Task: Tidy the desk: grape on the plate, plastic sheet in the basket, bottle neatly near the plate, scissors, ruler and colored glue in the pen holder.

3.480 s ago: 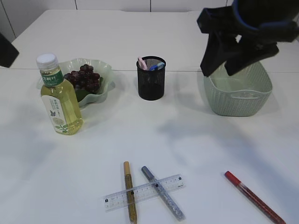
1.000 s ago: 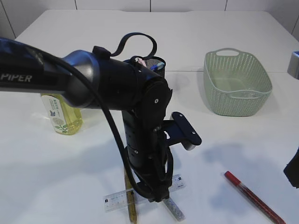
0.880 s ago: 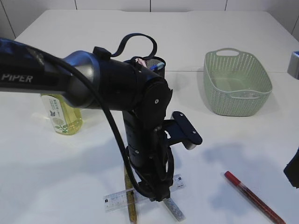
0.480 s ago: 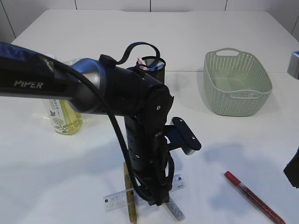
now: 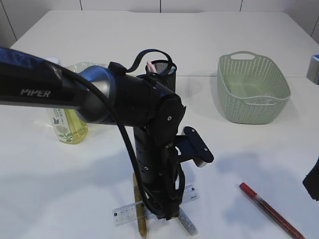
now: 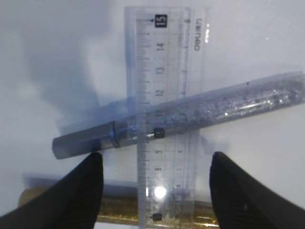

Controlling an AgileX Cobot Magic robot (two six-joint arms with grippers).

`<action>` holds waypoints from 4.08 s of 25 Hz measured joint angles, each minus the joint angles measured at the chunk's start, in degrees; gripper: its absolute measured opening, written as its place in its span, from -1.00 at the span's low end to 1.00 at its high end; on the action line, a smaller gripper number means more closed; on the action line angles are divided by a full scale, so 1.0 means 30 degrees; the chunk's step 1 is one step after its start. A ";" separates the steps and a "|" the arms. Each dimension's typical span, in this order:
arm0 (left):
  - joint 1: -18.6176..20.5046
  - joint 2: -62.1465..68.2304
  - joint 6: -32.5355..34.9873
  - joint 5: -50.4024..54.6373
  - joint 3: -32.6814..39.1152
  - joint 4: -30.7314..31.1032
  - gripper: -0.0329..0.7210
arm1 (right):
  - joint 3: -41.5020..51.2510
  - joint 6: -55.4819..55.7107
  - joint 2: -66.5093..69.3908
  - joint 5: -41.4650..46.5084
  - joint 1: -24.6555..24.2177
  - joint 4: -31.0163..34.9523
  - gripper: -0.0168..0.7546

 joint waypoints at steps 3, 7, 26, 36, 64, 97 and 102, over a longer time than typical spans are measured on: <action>0.0000 0.0000 0.0000 -0.0038 0.0000 0.0000 0.44 | 0.0000 0.0000 0.0000 0.0000 0.0000 0.0000 0.07; 0.0000 0.0000 -0.0090 -0.0172 0.0000 0.0106 0.44 | 0.0000 0.0000 0.0000 0.0000 0.0000 0.0000 0.07; 0.0000 0.0000 -0.1526 -0.0327 0.0000 0.0894 0.44 | 0.0000 -0.0045 0.0000 0.0000 0.0000 0.0000 0.08; 0.0000 0.0000 -0.1526 -0.0327 0.0000 0.0759 0.44 | 0.0000 -0.0045 0.0000 0.0000 0.0000 0.0000 0.08; 0.0000 0.0000 -0.2056 -0.0327 0.0000 0.0123 0.64 | 0.0000 -0.0045 0.0000 0.0000 0.0000 0.0000 0.08; 0.0048 0.0000 -0.2056 0.0383 0.0000 -0.0782 0.51 | 0.0000 -0.0058 0.0000 0.0000 0.0000 0.0000 0.08; 0.0400 0.0000 -0.2056 0.0348 0.0000 -0.0801 0.50 | 0.0000 -0.0058 0.0000 0.0000 0.0000 0.0000 0.08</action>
